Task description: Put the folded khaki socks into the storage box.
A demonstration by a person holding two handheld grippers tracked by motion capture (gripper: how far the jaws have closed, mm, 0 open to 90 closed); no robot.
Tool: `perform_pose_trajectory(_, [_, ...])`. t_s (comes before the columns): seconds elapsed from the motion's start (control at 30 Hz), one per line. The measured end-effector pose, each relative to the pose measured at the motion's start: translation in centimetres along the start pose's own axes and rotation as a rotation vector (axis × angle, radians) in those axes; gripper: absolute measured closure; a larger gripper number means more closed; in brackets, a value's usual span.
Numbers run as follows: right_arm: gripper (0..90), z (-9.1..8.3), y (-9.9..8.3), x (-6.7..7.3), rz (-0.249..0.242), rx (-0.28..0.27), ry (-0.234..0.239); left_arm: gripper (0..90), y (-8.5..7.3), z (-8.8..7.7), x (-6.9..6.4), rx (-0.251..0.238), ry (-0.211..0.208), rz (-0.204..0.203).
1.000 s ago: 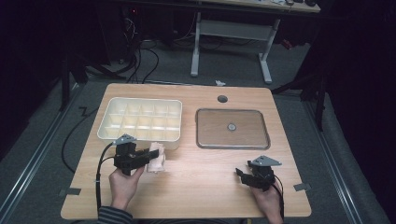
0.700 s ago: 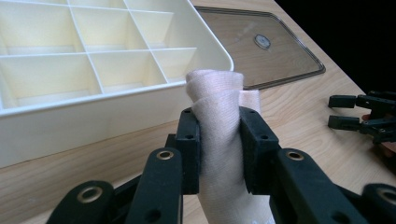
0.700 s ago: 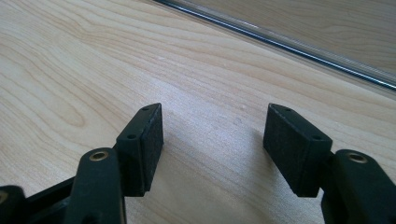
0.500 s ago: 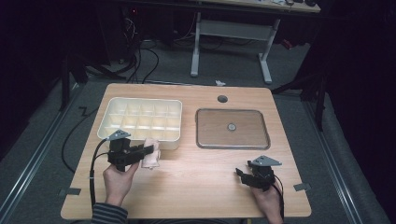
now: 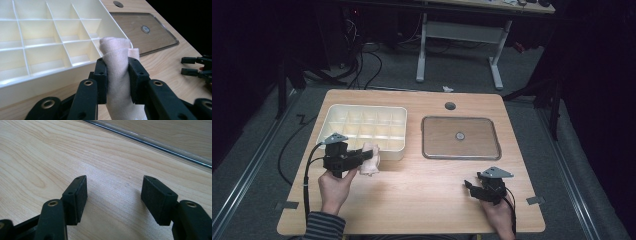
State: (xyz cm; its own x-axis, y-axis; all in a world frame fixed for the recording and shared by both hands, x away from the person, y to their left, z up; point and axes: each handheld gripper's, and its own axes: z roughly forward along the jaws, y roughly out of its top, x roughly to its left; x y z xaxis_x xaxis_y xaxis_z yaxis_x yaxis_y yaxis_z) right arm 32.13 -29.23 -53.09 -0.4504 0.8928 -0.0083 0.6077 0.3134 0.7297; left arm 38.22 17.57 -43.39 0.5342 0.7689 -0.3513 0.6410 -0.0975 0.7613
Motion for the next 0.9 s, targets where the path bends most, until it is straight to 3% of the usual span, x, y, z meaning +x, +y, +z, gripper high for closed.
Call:
perform_pose_trajectory(0.43, [37.8,0.0,0.0,0.0,-0.001,0.0,-0.002,71.9,1.6,-0.1,0.7,0.0,0.028,0.017])
perform_pose_trajectory(0.73, [37.8,0.0,0.0,0.0,0.002,0.0,-0.006,72.0,3.1,0.2,2.0,-0.01,0.022,-0.012])
perform_pose_trajectory(0.9, [37.8,0.0,0.0,0.0,0.002,0.001,-0.006,72.0,3.7,0.6,2.4,0.004,0.042,-0.002])
